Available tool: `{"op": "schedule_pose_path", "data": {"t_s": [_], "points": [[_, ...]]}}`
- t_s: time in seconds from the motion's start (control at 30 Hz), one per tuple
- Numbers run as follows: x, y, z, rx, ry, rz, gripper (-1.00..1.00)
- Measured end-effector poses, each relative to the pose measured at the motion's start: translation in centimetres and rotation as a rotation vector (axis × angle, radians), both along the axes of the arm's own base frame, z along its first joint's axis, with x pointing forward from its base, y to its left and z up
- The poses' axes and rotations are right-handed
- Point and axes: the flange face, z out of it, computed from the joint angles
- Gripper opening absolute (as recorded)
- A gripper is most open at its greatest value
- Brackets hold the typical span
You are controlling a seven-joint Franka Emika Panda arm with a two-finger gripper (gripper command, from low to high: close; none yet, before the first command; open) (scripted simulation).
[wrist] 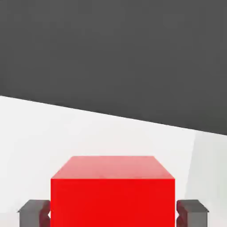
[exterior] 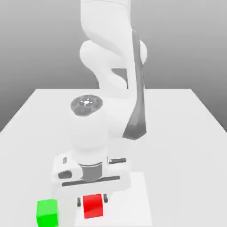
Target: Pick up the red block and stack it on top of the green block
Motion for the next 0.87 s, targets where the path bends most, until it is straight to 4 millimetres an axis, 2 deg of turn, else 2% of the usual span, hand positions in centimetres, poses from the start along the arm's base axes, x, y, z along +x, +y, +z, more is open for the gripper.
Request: {"op": "schedule_pose_path", "data": {"t_s": [0.07,0.1,0.27,0.3,0.4,0.47,0.57,0.6,0.8,0.87], "points": [[-0.1,0.0,-0.5,0.000,0.001,0.000,-1.00],[0.0,0.0,-0.2,0.000,0.000,0.000,-1.00],[0.0,-0.1,5.0,0.001,0.000,-0.002,-1.00],[0.4,-1.4,6.0,0.001,0.001,-0.042,-1.00],[1.7,-8.4,8.5,0.001,0.001,-0.237,-1.00],[2.0,-10.9,7.7,0.002,0.000,-0.301,-1.00],[2.0,-11.6,4.0,0.002,0.000,-0.321,-1.00],[1.9,-11.7,3.3,0.001,0.001,-0.323,1.00],[1.9,-11.7,3.0,0.001,0.000,-0.324,1.00],[2.0,-11.7,4.5,0.001,-0.001,-0.323,1.00]]}}
